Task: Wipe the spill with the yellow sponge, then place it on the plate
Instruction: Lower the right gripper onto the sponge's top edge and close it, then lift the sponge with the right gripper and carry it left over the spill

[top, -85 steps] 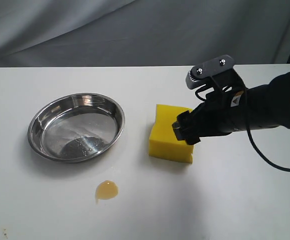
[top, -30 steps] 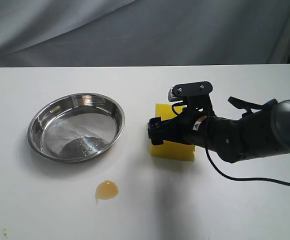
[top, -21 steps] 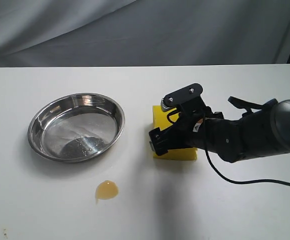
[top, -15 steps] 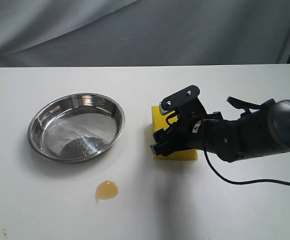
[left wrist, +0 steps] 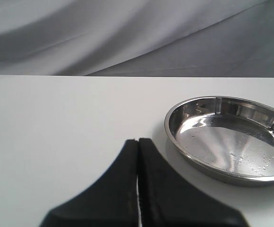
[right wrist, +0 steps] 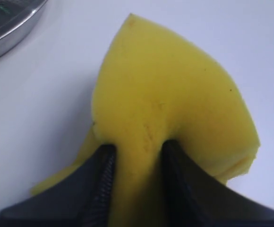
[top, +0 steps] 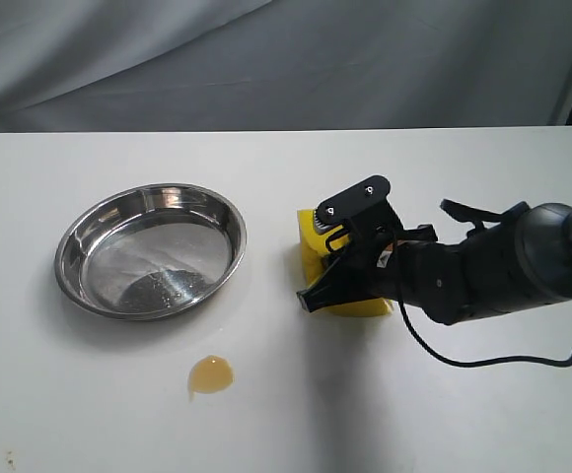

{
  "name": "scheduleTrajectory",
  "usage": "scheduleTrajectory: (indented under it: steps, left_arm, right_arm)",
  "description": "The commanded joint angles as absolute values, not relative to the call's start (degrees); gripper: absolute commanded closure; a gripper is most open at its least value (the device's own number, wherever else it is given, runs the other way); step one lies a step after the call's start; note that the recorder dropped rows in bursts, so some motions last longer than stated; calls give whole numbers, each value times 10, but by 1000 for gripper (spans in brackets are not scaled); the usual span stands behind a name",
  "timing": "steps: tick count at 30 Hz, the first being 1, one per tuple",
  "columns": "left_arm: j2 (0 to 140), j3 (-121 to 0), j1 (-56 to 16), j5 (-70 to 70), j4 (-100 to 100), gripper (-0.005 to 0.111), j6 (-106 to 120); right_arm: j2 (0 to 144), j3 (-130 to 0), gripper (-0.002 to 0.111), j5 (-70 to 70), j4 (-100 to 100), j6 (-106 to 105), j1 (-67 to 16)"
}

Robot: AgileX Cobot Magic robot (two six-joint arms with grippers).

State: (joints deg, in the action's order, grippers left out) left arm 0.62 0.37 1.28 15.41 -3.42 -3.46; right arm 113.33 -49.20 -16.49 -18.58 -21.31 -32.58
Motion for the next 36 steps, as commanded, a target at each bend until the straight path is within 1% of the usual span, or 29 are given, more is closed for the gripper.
scheduleTrajectory:
  steps: [1, 6, 11, 14, 20, 28, 31, 36]
  left_arm:
    - [5, 0, 14, 150, -36, 107, -40]
    - [5, 0, 14, 150, -36, 107, -40]
    - [5, 0, 14, 150, -36, 107, -40]
    - [5, 0, 14, 150, -36, 107, -40]
    - [5, 0, 14, 150, -36, 107, -40]
    - [5, 0, 14, 150, -36, 107, -40]
    - [5, 0, 14, 150, -36, 107, -40]
    - [5, 0, 14, 150, -36, 107, -40]
  right_arm:
    - [1115, -487, 108, -108, -181, -225, -325]
    - [1077, -487, 108, -107, -186, -255, -291]
    - [1059, -487, 108, -32, -183, -255, -245]
    - [1059, -487, 108, 15, -148, -256, -238]
    - [1059, -487, 108, 79, -80, -256, -247]
    - [1058, -487, 108, 133, -80, -296, -259]
    - [1058, -487, 108, 140, -80, -316, -284]
    - [1058, -487, 108, 142, -80, -332, -353]
